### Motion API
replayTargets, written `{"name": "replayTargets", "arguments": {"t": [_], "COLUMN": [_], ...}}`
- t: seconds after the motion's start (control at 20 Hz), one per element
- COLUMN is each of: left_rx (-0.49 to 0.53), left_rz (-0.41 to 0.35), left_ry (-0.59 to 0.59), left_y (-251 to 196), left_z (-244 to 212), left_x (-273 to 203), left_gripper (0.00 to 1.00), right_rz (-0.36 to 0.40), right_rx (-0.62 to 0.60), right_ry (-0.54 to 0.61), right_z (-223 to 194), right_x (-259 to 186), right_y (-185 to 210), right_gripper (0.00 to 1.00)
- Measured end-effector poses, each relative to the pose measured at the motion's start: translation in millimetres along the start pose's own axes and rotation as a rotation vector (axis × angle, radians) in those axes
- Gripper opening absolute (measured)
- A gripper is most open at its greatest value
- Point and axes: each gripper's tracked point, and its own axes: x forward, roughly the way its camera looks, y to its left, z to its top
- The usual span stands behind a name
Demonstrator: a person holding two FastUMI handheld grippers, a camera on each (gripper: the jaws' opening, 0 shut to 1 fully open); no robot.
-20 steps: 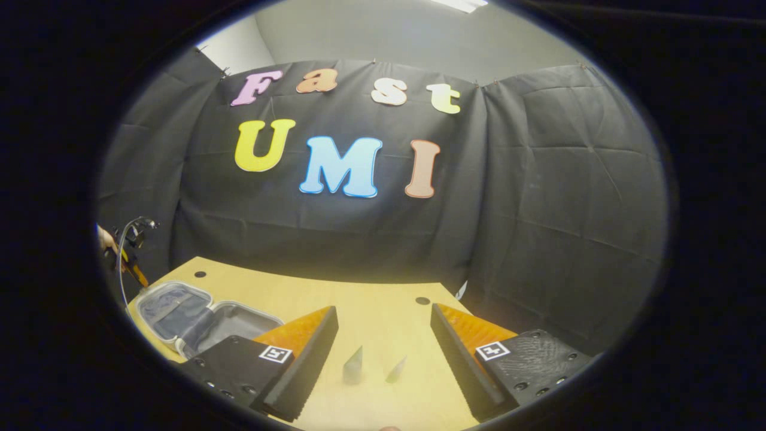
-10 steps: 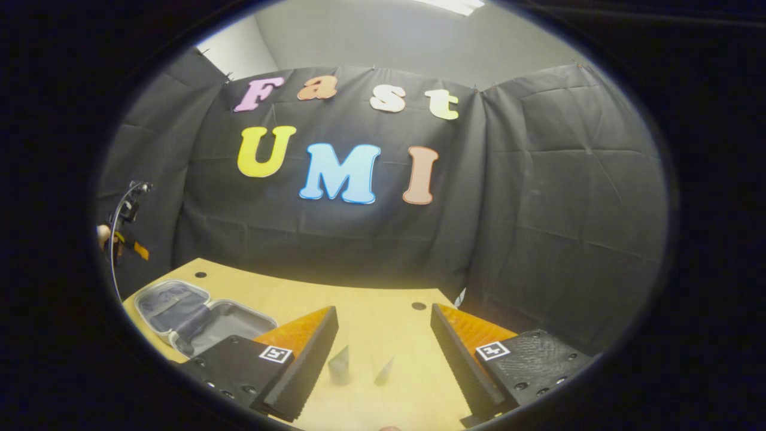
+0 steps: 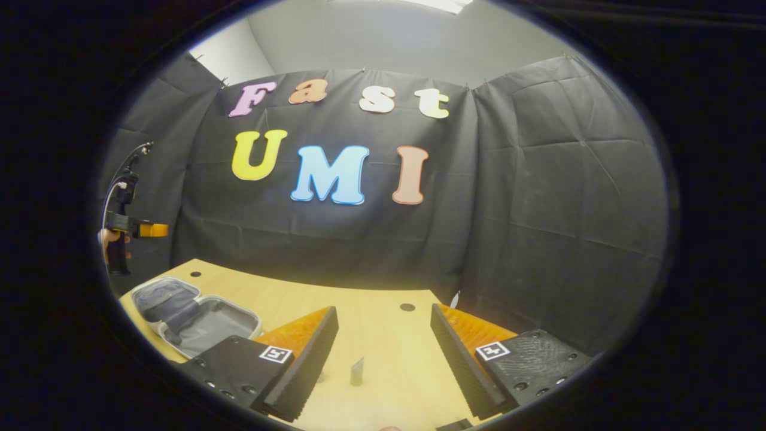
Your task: First open the suitcase, pack the skin care products into it, and then close the suitcase.
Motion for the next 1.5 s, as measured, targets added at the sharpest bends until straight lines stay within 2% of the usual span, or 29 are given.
{"name": "replayTargets", "arguments": {"t": [0.25, 0.3, 0.35, 0.55, 0.9, 1.15, 1.25, 1.5], "left_rx": [-0.036, -0.028, -0.024, -0.051, 0.028, 0.121, 0.133, 0.111], "left_rz": [-0.176, -0.198, -0.218, -0.329, -0.496, -0.551, -0.546, -0.509], "left_ry": [-0.007, 0.012, 0.022, 0.058, 0.068, 0.103, 0.136, 0.286], "left_y": [-142.5, -166.1, -188.4, -278.1, -411.6, -462.6, -470.7, -470.1], "left_z": [-26.5, -36.8, -45.5, -73.1, -123.3, -178.7, -204.5, -272.9], "left_x": [-8.3, -7.3, -6.7, -14.6, -26.3, -33.1, -31.4, -23.2], "left_gripper": [0.92, 0.87, 0.92, 0.92, 0.91, 0.91, 0.89, 0.92], "right_rz": [0.007, 0.009, 0.012, 0.024, 0.059, 0.085, 0.095, 0.125], "right_rx": [0.034, 0.032, 0.028, 0.019, -0.009, 0.003, 0.001, 0.013], "right_ry": [0.016, 0.020, 0.021, 0.033, 0.050, 0.071, 0.084, 0.117], "right_z": [-12.3, -14.9, -16.7, -22.1, -30.7, -40.5, -47.0, -62.4], "right_x": [2.2, 2.2, 3.0, 6.7, 19.3, 32.9, 37.2, 46.3], "right_y": [-19.8, -22.3, -25.0, -32.8, -39.0, -45.7, -47.6, -46.7], "right_gripper": [0.95, 0.95, 0.95, 0.95, 0.95, 0.95, 0.95, 0.95]}}
